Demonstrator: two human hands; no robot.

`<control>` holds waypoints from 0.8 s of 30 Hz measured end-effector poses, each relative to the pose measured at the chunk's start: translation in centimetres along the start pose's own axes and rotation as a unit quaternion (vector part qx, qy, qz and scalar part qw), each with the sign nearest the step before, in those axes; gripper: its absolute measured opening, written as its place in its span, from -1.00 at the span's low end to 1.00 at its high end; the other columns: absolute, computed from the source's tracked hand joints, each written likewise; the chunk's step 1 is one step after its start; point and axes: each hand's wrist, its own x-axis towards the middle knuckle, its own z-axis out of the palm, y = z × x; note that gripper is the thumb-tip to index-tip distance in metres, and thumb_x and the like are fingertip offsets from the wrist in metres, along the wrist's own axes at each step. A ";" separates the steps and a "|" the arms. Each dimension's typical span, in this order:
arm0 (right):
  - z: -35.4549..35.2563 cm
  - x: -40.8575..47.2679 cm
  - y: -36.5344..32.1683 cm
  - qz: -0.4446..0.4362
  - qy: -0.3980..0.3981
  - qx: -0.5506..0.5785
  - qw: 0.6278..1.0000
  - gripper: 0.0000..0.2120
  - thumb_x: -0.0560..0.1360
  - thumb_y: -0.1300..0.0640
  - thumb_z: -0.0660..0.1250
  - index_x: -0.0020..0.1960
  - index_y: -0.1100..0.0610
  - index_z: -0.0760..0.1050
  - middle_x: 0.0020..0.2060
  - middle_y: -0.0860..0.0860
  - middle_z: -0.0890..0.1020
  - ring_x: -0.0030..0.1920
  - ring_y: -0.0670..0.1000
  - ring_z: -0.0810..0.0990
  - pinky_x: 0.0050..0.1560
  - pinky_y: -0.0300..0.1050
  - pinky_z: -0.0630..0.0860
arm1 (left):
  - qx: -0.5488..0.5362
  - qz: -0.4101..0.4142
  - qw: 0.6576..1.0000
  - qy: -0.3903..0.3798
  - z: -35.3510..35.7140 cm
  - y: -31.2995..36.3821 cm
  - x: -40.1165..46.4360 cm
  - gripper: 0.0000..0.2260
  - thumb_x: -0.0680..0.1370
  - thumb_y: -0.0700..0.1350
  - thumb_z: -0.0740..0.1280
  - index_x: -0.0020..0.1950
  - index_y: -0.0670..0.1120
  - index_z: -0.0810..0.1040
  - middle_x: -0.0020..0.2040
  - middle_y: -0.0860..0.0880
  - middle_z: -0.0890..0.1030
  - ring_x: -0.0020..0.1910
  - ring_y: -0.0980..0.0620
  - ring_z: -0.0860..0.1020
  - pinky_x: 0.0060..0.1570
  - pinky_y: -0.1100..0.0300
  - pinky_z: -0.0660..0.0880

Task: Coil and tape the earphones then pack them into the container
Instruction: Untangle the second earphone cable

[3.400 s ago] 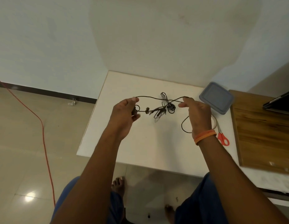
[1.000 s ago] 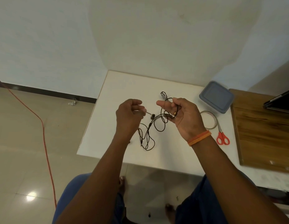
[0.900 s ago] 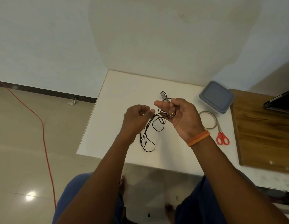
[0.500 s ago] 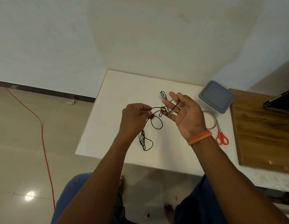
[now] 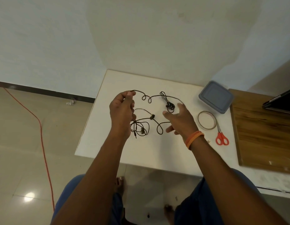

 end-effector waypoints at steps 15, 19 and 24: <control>1.9 -1.3 0.3 -0.286 -0.129 -0.169 0.934 -0.77 0.48 -0.03 0.29 0.09 -0.09 0.63 -0.11 -0.21 0.69 0.00 -0.17 0.62 0.12 0.10 0.51 | -0.090 -0.112 0.974 -0.178 0.4 0.3 -0.5 -0.81 0.68 -0.17 0.13 0.03 -0.12 0.53 -0.31 -0.01 0.40 -0.50 0.14 0.16 -0.58 0.33 0.10; 0.8 -0.8 0.0 -0.296 -0.038 -0.142 0.944 -0.88 0.49 0.07 0.39 -0.03 -0.03 0.68 -0.13 -0.16 0.70 -0.07 -0.14 0.63 0.09 0.08 0.53 | 0.008 -0.095 0.987 -0.131 0.1 0.1 -0.3 -0.82 0.67 -0.15 0.17 0.01 -0.08 0.56 -0.32 0.02 0.39 -0.47 0.11 0.11 -0.57 0.31 0.09; -1.5 0.4 -0.1 -0.216 0.164 -0.048 0.961 -0.85 0.48 0.26 0.40 0.00 0.12 0.70 -0.12 0.00 0.73 -0.08 -0.06 0.66 0.01 -0.37 0.50 | 0.180 -0.063 0.981 -0.038 -0.7 -0.6 0.1 -0.80 0.64 -0.12 0.20 -0.05 -0.09 0.60 -0.32 0.01 0.46 -0.53 0.13 0.26 -0.54 0.29 0.19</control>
